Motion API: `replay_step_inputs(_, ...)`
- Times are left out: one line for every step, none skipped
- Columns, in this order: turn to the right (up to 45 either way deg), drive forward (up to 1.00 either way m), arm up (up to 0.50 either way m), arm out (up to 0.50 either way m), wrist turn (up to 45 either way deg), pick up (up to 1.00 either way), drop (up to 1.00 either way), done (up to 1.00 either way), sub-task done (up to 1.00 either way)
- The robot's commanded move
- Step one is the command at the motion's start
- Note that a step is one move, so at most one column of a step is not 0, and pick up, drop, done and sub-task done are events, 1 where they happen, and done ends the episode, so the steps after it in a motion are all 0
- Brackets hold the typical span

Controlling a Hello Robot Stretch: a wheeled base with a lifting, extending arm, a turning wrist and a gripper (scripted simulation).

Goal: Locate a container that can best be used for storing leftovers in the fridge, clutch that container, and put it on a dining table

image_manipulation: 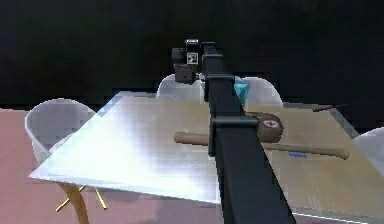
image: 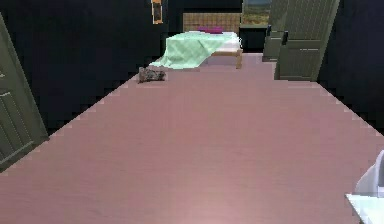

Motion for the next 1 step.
replay_step_inputs(0.0,0.0,-0.1,0.0,0.0,0.0,0.0,0.0,0.0)
